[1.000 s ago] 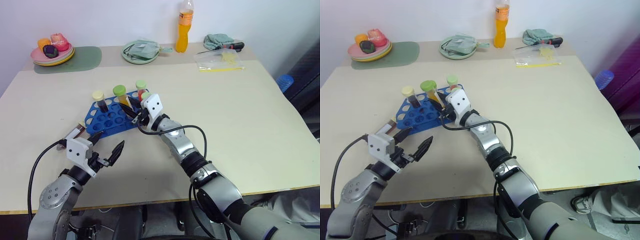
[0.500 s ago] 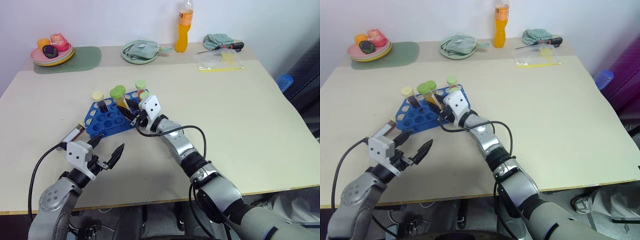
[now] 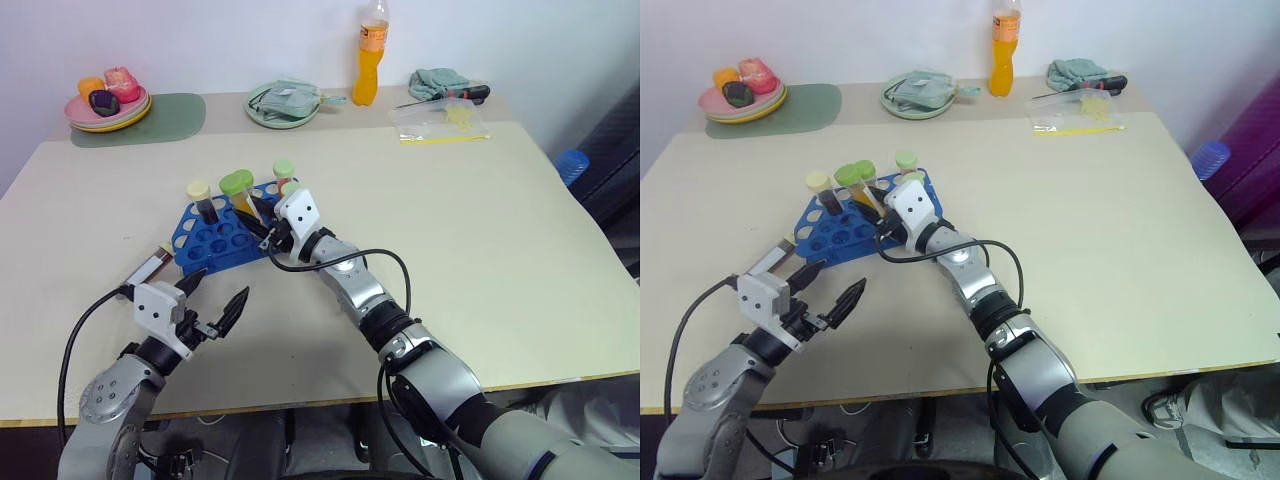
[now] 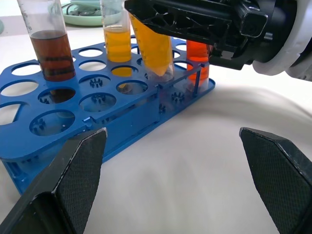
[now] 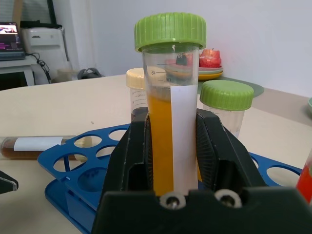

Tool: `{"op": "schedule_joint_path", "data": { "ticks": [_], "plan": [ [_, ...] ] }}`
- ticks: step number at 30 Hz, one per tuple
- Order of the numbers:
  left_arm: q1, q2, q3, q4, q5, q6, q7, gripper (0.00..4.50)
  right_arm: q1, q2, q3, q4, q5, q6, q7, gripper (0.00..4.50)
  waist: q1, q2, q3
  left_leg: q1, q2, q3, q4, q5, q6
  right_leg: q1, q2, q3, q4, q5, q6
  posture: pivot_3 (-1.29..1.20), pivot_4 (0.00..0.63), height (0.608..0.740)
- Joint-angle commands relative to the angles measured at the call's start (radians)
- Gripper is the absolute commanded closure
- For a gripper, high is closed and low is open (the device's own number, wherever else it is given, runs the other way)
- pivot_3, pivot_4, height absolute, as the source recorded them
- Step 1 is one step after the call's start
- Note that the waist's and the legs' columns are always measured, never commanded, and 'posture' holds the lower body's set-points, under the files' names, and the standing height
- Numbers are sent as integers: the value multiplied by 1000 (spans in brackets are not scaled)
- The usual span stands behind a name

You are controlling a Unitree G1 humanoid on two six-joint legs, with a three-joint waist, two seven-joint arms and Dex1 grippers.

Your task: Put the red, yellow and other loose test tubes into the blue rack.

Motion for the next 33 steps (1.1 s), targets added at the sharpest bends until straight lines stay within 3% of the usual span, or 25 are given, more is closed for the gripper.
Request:
{"op": "schedule_joint_path", "data": {
  "ticks": [1,25,33],
  "plan": [
    [-4,2,2,-33,-1,-7,6,0,-33,142,-12,32,-1,12,-24,3727,0,0,0,0,0,0,0,0,0,0,0,0,0,0,0,0,150,740],
    [1,5,-5,-30,-1,-11,11,0,-48,177,-21,55,25,84,-148,3727,6,1,-2,1,-1,-1,0,0,0,2,0,0,0,0,0,0,150,740],
    [-3,5,-9,-44,-2,1,21,0,-16,178,2,11,48,36,-112,3727,6,2,-2,1,-1,-1,1,1,-1,2,-1,-1,0,0,0,0,150,740]
  ]
}}
